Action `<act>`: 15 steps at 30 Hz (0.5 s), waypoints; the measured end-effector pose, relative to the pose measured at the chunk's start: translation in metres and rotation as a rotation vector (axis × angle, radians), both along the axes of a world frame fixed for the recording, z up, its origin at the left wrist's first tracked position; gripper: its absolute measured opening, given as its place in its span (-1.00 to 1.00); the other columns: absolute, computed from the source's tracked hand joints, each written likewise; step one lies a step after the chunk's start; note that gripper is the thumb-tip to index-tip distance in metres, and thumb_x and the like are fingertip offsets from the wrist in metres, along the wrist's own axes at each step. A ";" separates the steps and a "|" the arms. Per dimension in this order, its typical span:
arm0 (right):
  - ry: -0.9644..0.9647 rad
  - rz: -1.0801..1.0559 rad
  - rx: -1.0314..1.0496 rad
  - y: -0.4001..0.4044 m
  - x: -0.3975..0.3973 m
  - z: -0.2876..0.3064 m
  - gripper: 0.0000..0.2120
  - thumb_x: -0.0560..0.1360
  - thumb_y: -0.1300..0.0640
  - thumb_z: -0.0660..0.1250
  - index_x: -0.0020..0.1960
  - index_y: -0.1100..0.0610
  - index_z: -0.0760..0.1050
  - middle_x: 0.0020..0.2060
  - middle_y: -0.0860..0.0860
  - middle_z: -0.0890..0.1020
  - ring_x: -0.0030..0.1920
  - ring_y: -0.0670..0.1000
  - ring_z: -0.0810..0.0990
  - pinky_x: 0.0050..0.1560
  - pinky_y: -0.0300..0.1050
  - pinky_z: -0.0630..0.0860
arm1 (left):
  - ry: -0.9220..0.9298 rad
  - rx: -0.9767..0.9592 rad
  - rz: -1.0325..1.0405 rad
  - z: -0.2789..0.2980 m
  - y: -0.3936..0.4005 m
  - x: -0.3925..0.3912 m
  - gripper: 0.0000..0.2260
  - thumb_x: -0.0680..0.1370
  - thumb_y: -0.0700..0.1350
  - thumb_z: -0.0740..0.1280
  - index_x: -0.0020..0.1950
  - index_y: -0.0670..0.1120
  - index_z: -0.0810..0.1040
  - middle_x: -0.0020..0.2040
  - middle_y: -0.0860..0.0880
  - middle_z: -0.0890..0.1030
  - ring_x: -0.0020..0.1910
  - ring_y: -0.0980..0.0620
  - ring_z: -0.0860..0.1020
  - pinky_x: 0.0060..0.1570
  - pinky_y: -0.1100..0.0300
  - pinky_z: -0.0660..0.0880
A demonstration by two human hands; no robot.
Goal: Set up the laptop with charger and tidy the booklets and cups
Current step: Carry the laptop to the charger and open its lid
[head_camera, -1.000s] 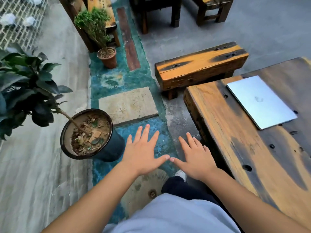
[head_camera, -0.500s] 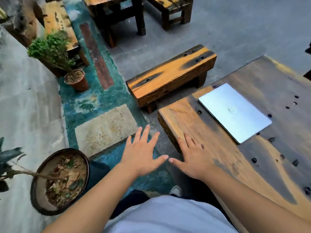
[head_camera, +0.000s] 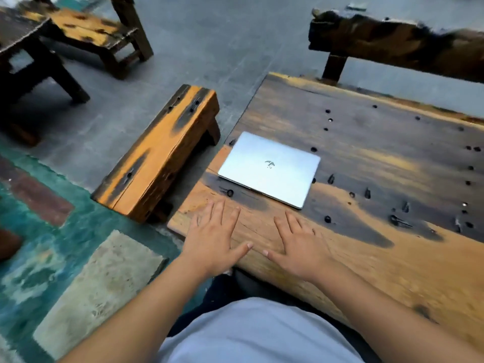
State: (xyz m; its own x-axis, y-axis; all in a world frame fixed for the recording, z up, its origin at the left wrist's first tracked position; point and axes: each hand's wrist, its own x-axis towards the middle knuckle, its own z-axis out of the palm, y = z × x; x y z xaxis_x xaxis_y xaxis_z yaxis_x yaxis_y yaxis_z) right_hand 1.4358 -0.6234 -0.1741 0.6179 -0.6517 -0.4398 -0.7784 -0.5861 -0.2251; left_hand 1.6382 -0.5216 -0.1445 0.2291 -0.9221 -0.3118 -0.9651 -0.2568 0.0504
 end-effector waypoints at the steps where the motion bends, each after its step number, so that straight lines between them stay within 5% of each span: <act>1: -0.002 -0.039 -0.004 -0.003 0.001 -0.001 -0.08 0.39 -0.54 -0.14 0.59 -0.07 -0.19 0.60 0.01 -0.15 0.59 0.10 -0.07 0.52 0.21 0.04 | -0.003 0.005 -0.039 -0.001 -0.010 0.006 -0.18 0.42 0.50 -0.16 0.60 0.12 -0.10 0.63 -0.09 -0.15 0.59 -0.12 -0.17 0.50 -0.18 0.01; 15: 0.102 -0.519 0.035 -0.053 0.070 -0.028 -0.05 0.32 -0.58 -0.15 0.57 -0.13 -0.16 0.60 -0.01 -0.13 0.58 0.13 -0.01 0.47 0.25 0.11 | 0.024 0.022 -0.411 -0.030 -0.140 0.118 -0.20 0.43 0.52 -0.22 0.58 0.15 -0.07 0.63 -0.08 -0.10 0.59 -0.15 -0.13 0.45 -0.23 0.07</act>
